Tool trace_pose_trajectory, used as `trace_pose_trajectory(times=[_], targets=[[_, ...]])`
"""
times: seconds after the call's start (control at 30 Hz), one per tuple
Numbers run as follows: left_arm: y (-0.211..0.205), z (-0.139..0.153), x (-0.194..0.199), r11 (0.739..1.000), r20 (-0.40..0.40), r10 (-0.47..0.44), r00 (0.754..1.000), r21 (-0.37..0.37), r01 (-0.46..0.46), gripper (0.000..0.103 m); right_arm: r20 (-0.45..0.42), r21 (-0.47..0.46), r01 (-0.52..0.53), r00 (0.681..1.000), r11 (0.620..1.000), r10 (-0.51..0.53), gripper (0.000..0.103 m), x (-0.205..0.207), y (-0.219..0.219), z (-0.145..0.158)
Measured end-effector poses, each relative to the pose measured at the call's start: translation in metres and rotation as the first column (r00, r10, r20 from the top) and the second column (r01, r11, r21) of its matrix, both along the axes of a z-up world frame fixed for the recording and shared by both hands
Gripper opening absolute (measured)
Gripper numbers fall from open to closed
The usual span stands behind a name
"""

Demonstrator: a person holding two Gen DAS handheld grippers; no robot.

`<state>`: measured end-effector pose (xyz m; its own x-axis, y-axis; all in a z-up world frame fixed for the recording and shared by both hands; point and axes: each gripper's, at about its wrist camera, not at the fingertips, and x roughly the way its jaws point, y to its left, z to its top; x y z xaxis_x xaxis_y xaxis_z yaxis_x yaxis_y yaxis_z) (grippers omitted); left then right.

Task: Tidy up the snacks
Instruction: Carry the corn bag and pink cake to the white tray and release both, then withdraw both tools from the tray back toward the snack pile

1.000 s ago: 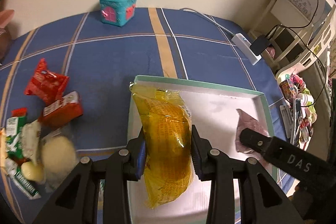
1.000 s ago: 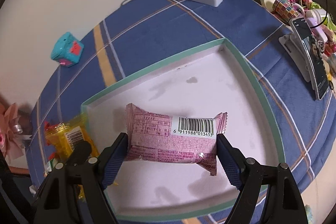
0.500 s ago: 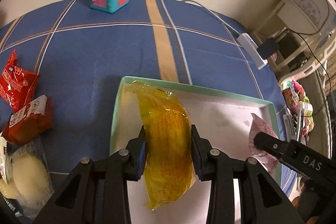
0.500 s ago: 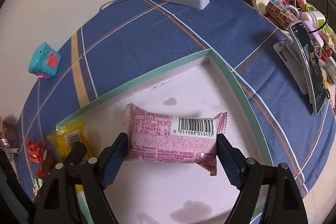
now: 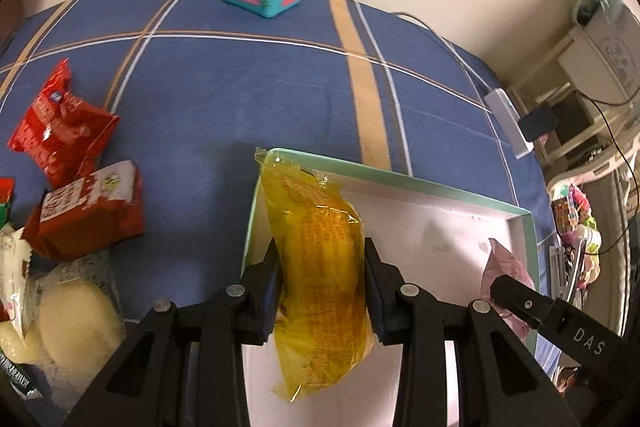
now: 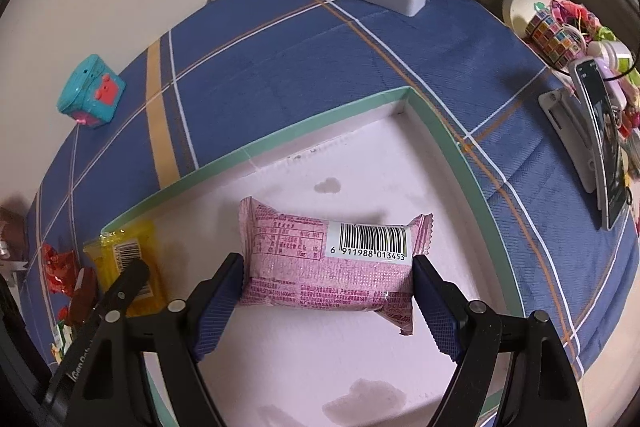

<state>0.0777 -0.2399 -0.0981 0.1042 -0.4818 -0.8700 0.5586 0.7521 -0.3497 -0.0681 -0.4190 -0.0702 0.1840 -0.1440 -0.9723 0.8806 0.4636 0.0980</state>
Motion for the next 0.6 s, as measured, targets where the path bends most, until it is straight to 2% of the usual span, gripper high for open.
trace_pose_trajectory(times=[0.23, 0.3, 0.33, 0.37, 0.53, 0.6], targets=[[0.008, 0.001, 0.006, 0.999, -0.02, 0.039, 0.999, 0.024, -0.039, 0.038, 0.002, 0.003, -0.037, 0.999, 0.999, 0.037, 0.086, 0.005, 0.004, 0.003], [0.007, 0.006, 0.003, 0.999, -0.009, 0.024, 1.0, 0.034, -0.023, 0.044, 0.002, -0.002, -0.053, 0.999, 0.999, 0.053, 0.094, 0.008, 0.005, 0.007], [0.006, 0.009, 0.002, 0.999, 0.0, 0.019, 1.0, 0.037, -0.019, 0.052, 0.002, -0.012, -0.056, 0.998, 0.998, 0.056, 0.097, 0.007, 0.006, 0.01], [0.004, 0.014, 0.001, 0.999, 0.012, 0.017, 1.0, 0.038, -0.017, 0.055, 0.002, -0.022, -0.058, 0.998, 0.998, 0.058, 0.099, 0.008, 0.006, 0.013], [0.008, 0.042, -0.001, 0.999, 0.019, 0.021, 1.0, 0.027, -0.022, 0.055, 0.008, -0.045, -0.069, 0.998, 0.997, 0.07, 0.099, 0.008, 0.009, 0.03], [0.014, 0.056, 0.0, 0.999, 0.041, 0.032, 0.999, 0.033, -0.034, 0.06, 0.001, -0.062, -0.075, 0.997, 0.995, 0.076, 0.099, 0.008, 0.011, 0.04]])
